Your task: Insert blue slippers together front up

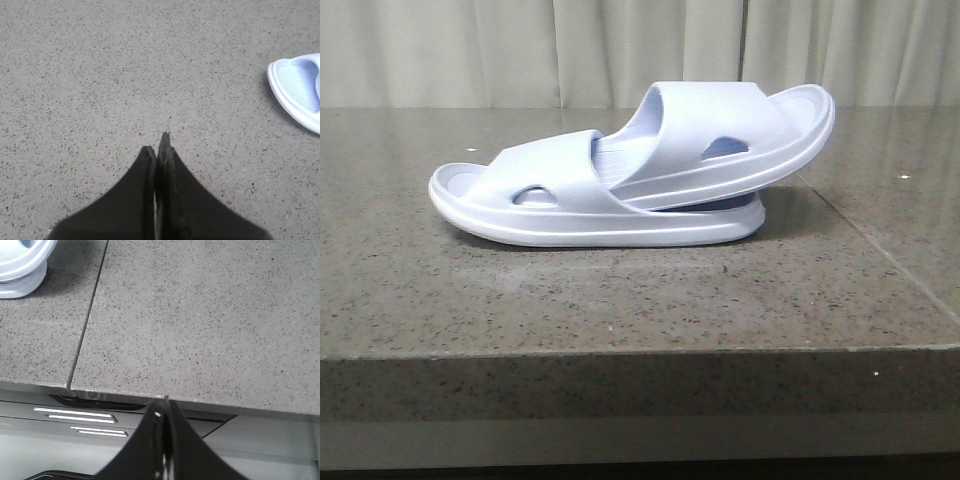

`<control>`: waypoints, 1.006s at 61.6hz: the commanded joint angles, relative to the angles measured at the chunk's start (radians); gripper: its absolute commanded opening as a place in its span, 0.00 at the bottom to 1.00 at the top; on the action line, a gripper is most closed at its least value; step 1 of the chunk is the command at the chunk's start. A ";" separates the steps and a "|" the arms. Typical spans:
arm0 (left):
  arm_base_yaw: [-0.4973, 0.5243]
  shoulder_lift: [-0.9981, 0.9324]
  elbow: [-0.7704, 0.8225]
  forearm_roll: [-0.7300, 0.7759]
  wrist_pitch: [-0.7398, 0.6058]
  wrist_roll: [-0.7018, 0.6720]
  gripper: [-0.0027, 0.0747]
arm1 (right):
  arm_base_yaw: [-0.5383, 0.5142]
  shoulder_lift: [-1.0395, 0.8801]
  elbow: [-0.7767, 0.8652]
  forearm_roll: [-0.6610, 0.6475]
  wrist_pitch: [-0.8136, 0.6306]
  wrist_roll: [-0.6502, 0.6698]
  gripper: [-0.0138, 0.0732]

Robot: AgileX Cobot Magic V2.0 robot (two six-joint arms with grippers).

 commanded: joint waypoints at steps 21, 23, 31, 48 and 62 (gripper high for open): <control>0.001 -0.003 -0.027 -0.018 -0.076 -0.012 0.01 | 0.002 0.004 -0.024 0.007 -0.069 0.002 0.08; 0.001 -0.003 -0.027 -0.018 -0.076 -0.012 0.01 | 0.002 0.004 -0.024 0.007 -0.069 0.002 0.08; 0.001 -0.003 -0.027 -0.018 -0.076 -0.012 0.01 | 0.002 0.004 -0.024 0.007 -0.069 0.002 0.08; -0.002 -0.073 0.001 -0.006 -0.089 -0.006 0.01 | 0.002 0.004 -0.024 0.007 -0.068 0.002 0.08; 0.032 -0.289 0.212 0.001 -0.354 -0.004 0.01 | 0.002 0.004 -0.024 0.007 -0.068 0.002 0.08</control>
